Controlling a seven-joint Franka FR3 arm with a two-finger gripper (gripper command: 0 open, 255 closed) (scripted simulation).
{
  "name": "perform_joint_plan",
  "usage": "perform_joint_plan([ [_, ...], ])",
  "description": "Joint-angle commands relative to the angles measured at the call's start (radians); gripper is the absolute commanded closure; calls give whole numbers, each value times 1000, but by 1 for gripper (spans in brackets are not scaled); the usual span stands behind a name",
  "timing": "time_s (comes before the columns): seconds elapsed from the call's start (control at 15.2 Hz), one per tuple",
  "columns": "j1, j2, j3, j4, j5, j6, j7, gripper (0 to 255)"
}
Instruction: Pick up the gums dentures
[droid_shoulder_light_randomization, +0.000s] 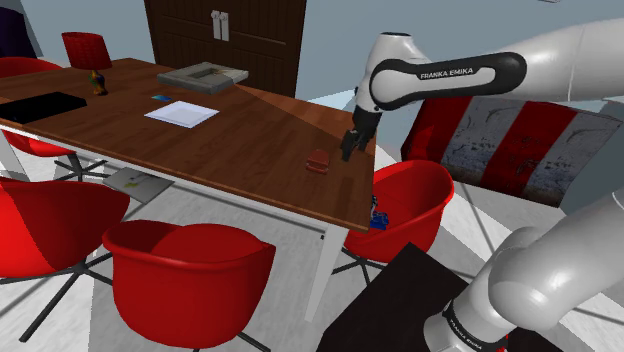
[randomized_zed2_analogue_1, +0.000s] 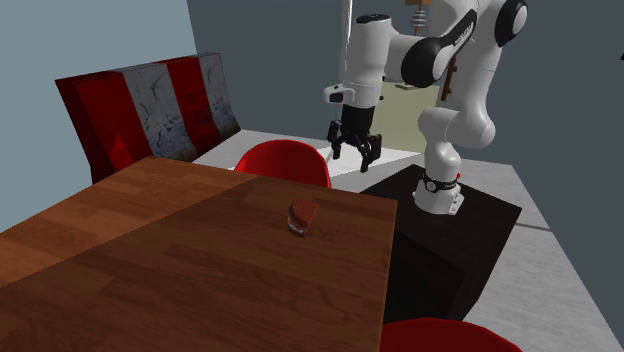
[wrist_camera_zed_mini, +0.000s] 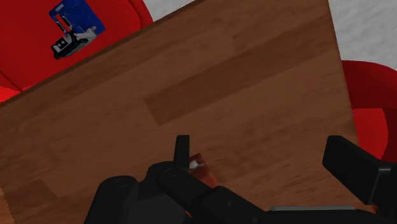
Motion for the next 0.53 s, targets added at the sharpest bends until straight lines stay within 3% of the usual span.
perform_joint_plan([
  [0.0, -1, 79, -5, 47, -2, 38, -9, 0],
  [0.46, -8, 347, -16, 250, 1, 117, -42, 0],
])
